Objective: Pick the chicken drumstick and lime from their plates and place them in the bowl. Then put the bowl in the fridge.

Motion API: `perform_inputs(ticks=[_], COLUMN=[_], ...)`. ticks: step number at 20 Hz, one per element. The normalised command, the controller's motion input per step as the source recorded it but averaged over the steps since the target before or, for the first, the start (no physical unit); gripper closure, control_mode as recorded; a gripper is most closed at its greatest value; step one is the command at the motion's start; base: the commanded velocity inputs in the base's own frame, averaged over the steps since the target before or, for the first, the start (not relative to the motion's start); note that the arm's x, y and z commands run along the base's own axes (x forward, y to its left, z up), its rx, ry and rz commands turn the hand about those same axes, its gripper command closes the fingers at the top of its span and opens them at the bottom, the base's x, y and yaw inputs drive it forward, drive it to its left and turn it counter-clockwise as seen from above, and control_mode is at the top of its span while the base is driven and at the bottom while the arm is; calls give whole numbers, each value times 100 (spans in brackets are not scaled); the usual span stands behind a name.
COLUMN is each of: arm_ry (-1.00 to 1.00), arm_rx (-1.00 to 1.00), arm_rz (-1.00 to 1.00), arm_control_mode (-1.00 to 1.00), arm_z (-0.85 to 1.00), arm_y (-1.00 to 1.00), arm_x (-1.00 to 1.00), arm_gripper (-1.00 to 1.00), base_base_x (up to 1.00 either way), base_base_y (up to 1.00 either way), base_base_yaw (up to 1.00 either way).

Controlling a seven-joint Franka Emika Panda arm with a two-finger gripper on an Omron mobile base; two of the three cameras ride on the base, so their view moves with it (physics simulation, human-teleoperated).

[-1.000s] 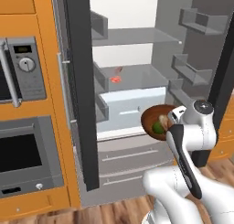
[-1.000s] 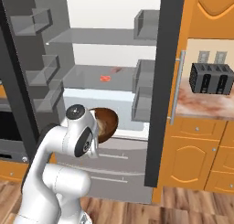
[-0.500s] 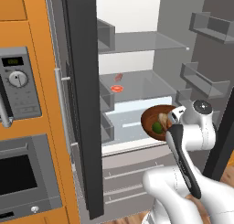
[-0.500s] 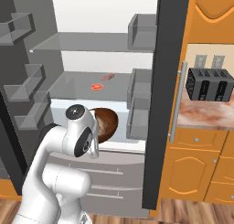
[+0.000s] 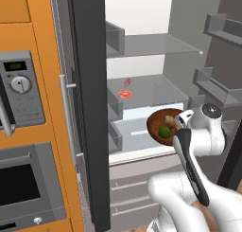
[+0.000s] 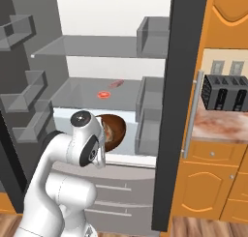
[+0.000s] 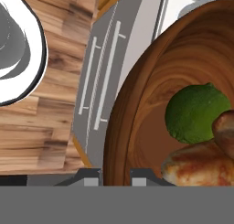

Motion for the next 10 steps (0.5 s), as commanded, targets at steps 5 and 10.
perform_inputs(ticks=[5, 10], arm_ry=[0, 0], arm_rx=[0, 0], arm_rz=[0, 0], arm_control_mode=[100, 100], arm_z=[0, 0], arm_y=[0, 0], arm_x=[0, 0], arm_gripper=[100, 100], base_base_x=[2, 43], base_base_y=[10, 4], base_base_yaw=[6, 8])
